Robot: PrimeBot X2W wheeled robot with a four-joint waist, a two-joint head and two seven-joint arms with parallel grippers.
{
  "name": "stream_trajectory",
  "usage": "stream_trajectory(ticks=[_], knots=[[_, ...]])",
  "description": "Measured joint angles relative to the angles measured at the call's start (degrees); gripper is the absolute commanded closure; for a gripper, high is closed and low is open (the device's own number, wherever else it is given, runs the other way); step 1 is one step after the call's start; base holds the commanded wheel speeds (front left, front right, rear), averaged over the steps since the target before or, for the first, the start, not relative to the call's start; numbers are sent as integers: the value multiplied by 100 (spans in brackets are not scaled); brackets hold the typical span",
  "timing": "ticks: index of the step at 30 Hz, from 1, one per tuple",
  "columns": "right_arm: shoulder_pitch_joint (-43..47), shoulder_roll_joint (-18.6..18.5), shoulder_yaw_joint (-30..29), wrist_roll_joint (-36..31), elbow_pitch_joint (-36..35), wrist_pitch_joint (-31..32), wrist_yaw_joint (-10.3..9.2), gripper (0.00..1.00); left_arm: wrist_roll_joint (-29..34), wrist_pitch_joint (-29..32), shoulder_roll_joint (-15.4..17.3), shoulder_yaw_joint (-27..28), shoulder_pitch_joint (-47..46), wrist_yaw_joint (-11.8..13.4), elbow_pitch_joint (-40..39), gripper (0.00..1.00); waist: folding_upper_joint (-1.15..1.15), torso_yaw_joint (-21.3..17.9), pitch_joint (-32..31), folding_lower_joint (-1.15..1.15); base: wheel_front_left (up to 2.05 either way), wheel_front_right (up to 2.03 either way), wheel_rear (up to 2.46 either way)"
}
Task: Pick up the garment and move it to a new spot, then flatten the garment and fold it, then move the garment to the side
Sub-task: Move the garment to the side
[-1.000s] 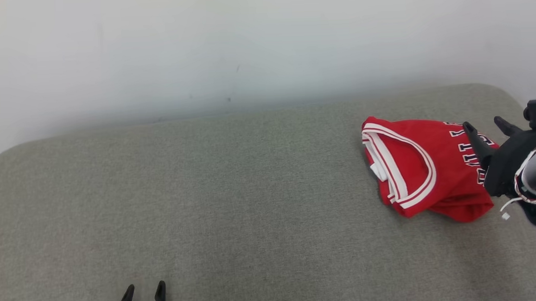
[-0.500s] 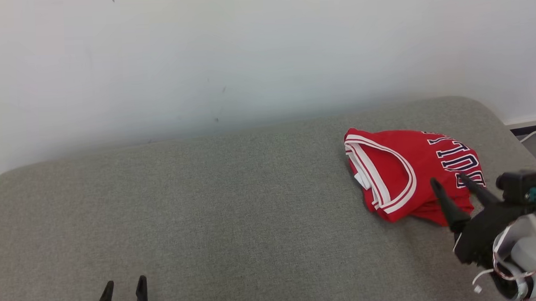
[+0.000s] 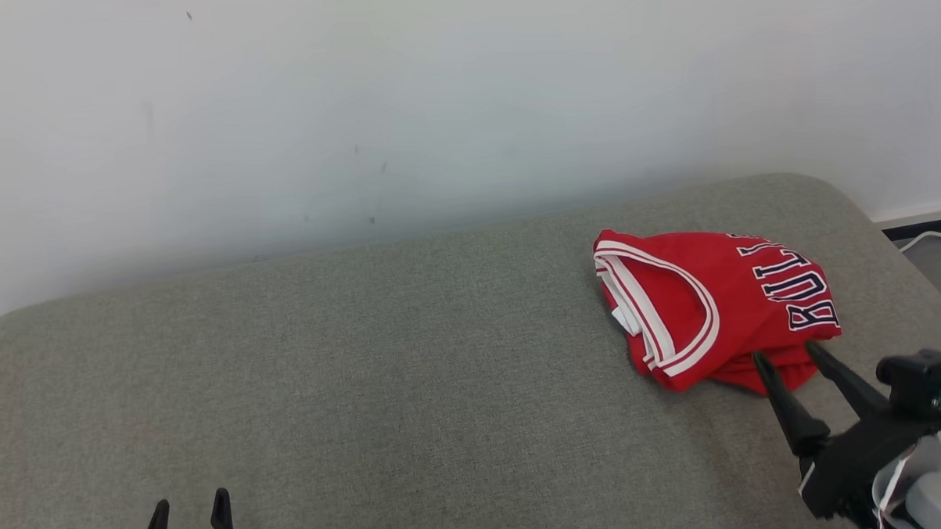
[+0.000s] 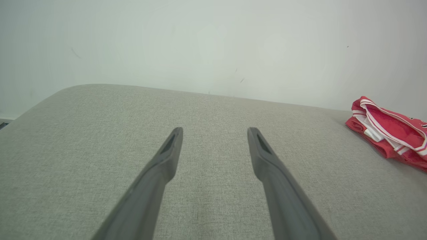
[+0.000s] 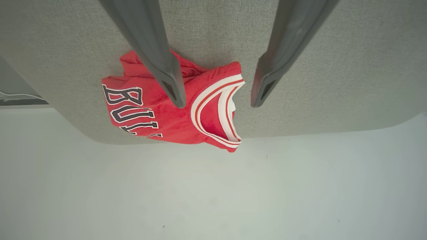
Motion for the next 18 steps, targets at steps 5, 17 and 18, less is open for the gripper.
stream_trajectory(ticks=[5,17,18], knots=[[445,114,-453,-434,-1,1,0,0,12,0,-27,29,15,42,-174,0,0,-20,37,0,0,0,0],[892,907,-975,-1419,-49,0,0,0,190,0,-142,-100,-16,69,-368,0,0,33,130,1,0,0,0],[903,958,-1036,-1480,-54,0,0,0,191,0,-144,-94,-16,89,-360,0,0,43,137,1,0,0,0]])
